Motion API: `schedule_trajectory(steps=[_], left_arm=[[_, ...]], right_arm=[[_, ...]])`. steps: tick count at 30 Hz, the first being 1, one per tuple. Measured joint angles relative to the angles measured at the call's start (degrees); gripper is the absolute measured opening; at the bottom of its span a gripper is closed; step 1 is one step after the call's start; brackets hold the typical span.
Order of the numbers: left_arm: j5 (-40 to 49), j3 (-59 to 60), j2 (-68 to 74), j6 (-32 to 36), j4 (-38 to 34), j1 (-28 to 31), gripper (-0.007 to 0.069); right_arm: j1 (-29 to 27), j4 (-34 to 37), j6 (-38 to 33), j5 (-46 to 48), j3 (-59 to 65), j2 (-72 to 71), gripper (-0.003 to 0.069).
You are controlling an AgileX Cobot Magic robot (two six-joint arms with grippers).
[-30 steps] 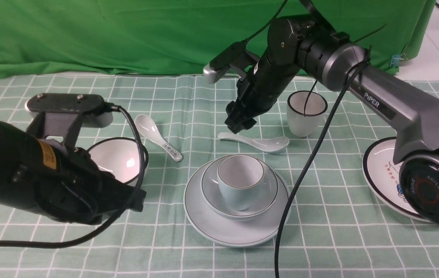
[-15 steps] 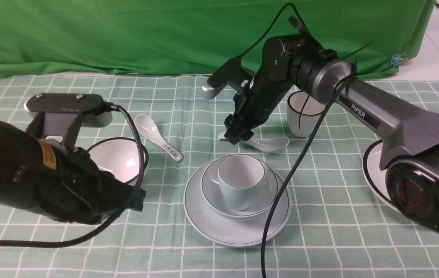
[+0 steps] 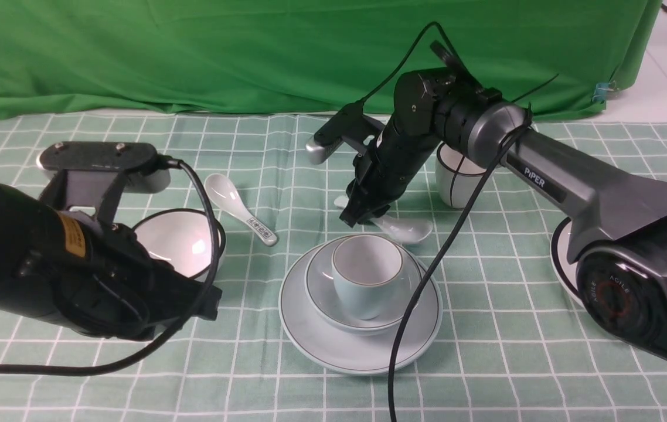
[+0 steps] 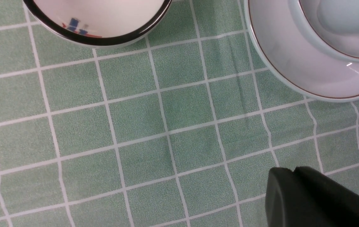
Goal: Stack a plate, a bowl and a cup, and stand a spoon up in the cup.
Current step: Use the right arm to grab a blue soup spoon
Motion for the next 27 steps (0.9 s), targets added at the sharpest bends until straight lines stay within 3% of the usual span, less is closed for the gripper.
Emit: schedule_trajectory(steps=[6,20,27], left_arm=[[0.0,0.0,0.0,0.0,0.0,0.0,0.0008],[-2.35,0.01,-0.08,0.0,0.0,0.0,0.0008],[-4.65,0.06,-2.41,0.18,0.0,0.0,0.0008]], right_arm=[[0.0,-0.65,5.05,0.65,-2.79,-1.14,0.0167],[0.0,-0.86,15.87,8.91,-4.54,-18.59,0.0167],[0.0,-0.8,17.8,11.88,0.07,-28.09,0.0167]])
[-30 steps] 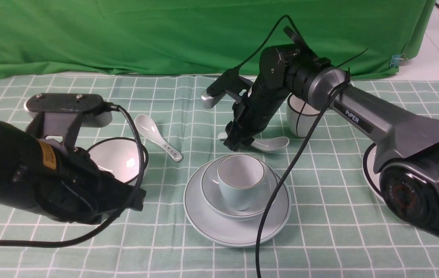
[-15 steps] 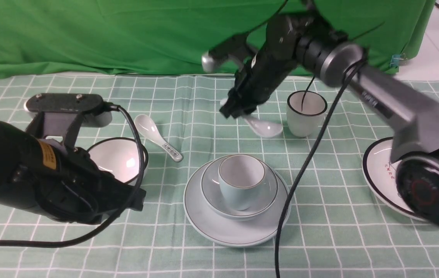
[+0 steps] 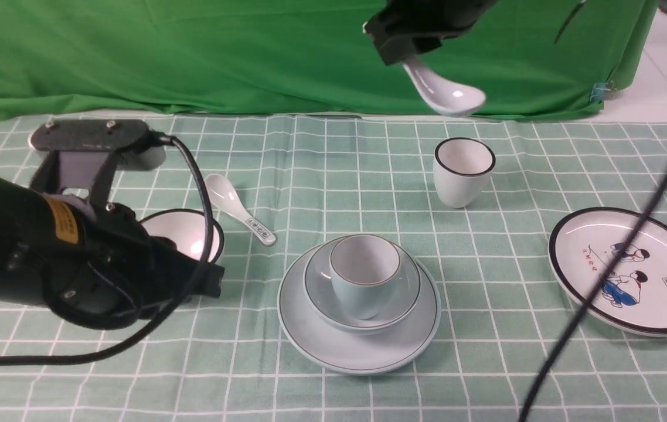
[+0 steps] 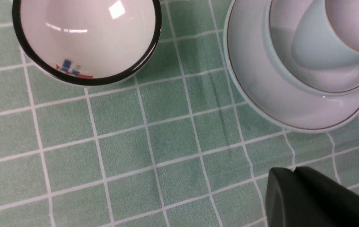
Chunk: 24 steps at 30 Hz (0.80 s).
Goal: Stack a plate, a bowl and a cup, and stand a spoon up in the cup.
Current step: Use the right arm to grab a blue soup spoon, then use the right arm to put the blue soup spoon into the blue teacup in the middle
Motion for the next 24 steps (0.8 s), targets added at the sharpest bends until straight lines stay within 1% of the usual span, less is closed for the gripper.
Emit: schedule_trajectory(steps=[1,3,4,5,7,8,9,10,11,13,15,18,19,23,24], left_arm=[[-0.34,0.0,-0.98,-0.05,0.0,0.0,0.0008],[-0.41,0.0,-1.9,-0.14,0.23,0.0,0.0008],[-0.54,0.0,-2.9,-0.14,0.67,0.0,0.0008],[-0.54,0.0,-3.49,-0.14,0.93,0.0,0.0008],[-0.54,0.0,-4.74,-0.14,1.54,0.0,0.0008],[-0.54,0.0,-5.53,-0.14,1.79,0.0,0.0008],[-0.54,0.0,-6.34,-0.14,1.96,0.0,0.0008],[-0.54,0.0,-6.65,-0.14,1.96,0.0,0.0008],[-0.54,0.06,-7.27,-0.14,2.03,0.0,0.0008],[-0.54,0.06,-7.48,-0.14,2.03,0.0,0.0008],[-0.57,0.39,-8.13,-0.14,2.15,0.0,0.0008],[-0.49,0.5,-8.13,-0.14,2.22,0.0,0.0008],[-0.49,0.5,-8.13,-0.14,2.22,0.0,0.0008],[-0.49,0.5,-8.13,-0.09,2.37,0.0,0.0008],[-0.49,0.5,-8.13,-0.09,2.37,0.0,0.0008]], right_arm=[[0.0,0.24,0.55,-1.09,3.67,-3.16,0.0167],[0.0,0.24,1.24,-2.87,7.25,-5.5,0.0167],[0.05,0.29,1.99,-7.15,13.35,-9.22,0.0167],[0.13,0.29,2.53,-9.2,16.0,-10.76,0.0167],[0.91,0.2,3.15,-18.76,27.42,-17.23,0.0167],[1.31,0.2,3.24,-24.83,32.17,-19.08,0.0167],[2.47,0.2,3.74,-33.61,39.59,-23.38,0.0167],[3.28,0.2,4.24,-40.04,44.7,-25.63,0.0167],[4.68,0.27,4.61,-52.85,53.59,-28.96,0.0167],[5.9,0.27,4.76,-62.53,59.71,-30.67,0.0167],[8.82,0.27,5.03,-86.02,73.17,-31.94,0.0167],[11.06,0.22,7.02,-100.74,81.81,-30.04,0.0167],[11.06,0.24,7.02,-101.32,82.16,-30.04,0.0167],[11.9,-0.76,9.96,-109.5,84.26,-24.11,0.0167],[11.9,-0.86,10.17,-109.91,84.26,-23.52,0.0167]])
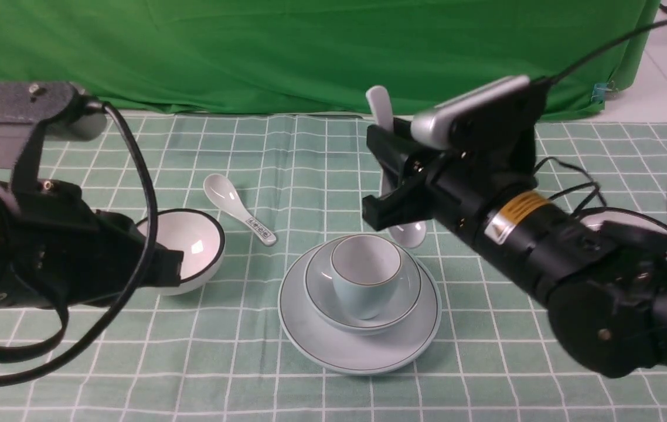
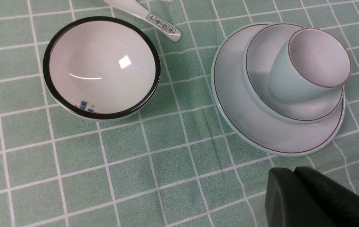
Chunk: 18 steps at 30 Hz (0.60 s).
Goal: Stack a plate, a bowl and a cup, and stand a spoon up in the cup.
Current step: Use the right arm to put the blue soup spoon into the blue teacup in the middle
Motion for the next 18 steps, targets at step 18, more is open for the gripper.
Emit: schedule_trajectory(steps=[18], left_arm=[[-0.05,0.0,0.0,0.6,0.64,0.0,0.0009]], right_arm=[[0.18,-1.96,5.09,-14.54,-1.49,15.52,0.0167]])
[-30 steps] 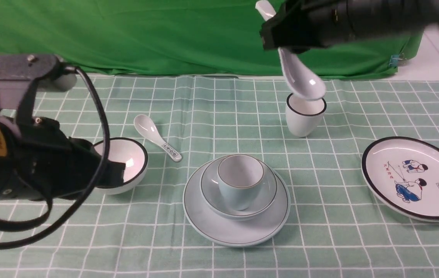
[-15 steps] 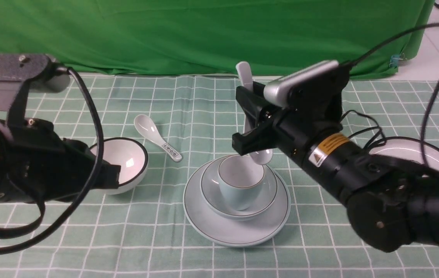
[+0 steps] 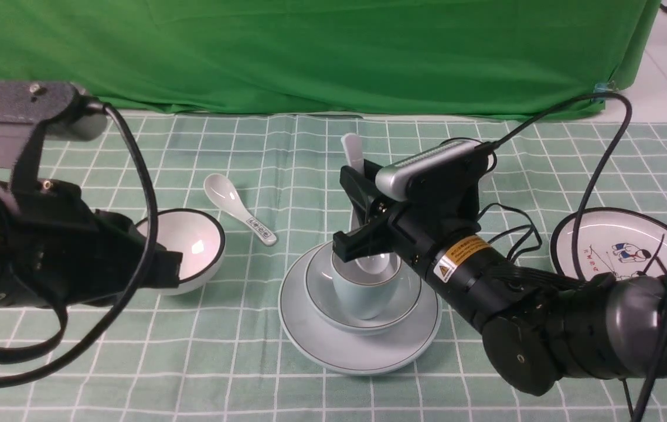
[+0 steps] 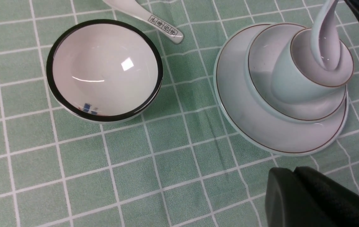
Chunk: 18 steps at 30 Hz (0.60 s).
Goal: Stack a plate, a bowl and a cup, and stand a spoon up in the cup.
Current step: Use the right arm to put the blue soup spoon into the blue teacup in the middle
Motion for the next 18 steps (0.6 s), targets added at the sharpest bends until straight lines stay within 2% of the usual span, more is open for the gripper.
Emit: schedule_trajectory(steps=[7,12,16,18], left_arm=[[0.0,0.0,0.0,0.0,0.17,0.0,0.0009],[0.0,0.0,0.0,0.0,0.17,0.0,0.0009],[0.0,0.0,0.0,0.0,0.17,0.0,0.0009],[0.0,0.0,0.0,0.0,0.17,0.0,0.0009]], right_arm=[[0.25,-1.86,0.43,0.2,0.0,1.94,0.0181],[0.36,-1.92,0.43,0.13,0.0,1.94,0.0318],[0.36,-1.92,0.43,1.79,0.0,1.39,0.0365],[0.47,-1.92,0.43,8.43,0.41,-1.73,0.0369]])
